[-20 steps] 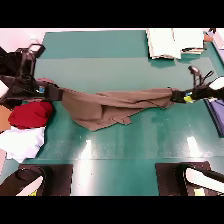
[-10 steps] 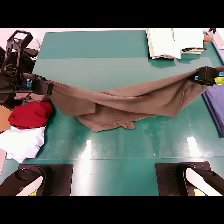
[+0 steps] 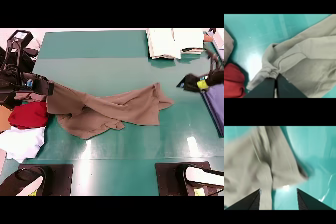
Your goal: Fold the shirts.
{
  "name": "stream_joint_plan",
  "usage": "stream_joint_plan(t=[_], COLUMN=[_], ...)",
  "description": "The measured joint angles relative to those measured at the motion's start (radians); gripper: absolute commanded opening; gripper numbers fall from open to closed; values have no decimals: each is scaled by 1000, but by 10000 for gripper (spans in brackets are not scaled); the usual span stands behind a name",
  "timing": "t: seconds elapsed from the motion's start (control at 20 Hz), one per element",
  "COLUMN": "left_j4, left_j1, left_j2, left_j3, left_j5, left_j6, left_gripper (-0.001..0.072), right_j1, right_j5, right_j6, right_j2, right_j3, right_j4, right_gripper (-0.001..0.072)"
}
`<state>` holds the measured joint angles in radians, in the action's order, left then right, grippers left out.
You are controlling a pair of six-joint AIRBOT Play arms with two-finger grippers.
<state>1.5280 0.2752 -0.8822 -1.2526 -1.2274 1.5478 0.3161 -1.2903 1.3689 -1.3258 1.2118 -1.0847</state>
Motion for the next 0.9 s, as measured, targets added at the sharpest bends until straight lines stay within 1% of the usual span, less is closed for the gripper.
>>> stream_joint_plan(t=[0.3, 0.5, 0.55, 0.65, 0.75, 0.85, 0.9], left_j4=[-29, -39, -41, -42, -44, -43, -44], left_j1=[0, 0, 0, 0, 1, 0, 0], left_j2=[0, 0, 0, 0, 0, 0, 0], left_j3=[7, 8, 9, 9, 9, 9, 9], left_j5=[22, 30, 30, 31, 31, 31, 34], left_j6=[0, 0, 0, 0, 0, -1, -1], left_gripper=[22, 22, 22, 22, 22, 22, 22], right_j1=[2, -66, -89, -141, -190, -230, -243], right_j5=[10, 76, 87, 113, 148, 189, 201], right_j6=[-44, -50, -52, -53, -53, -54, -54], right_j2=[113, 109, 97, 70, 50, 45, 51], right_j3=[-349, -471, -484, -500, -508, -515, -517], right_j4=[31, 76, 91, 140, 160, 166, 165], right_gripper=[503, 496, 463, 437, 244, 14, 14])
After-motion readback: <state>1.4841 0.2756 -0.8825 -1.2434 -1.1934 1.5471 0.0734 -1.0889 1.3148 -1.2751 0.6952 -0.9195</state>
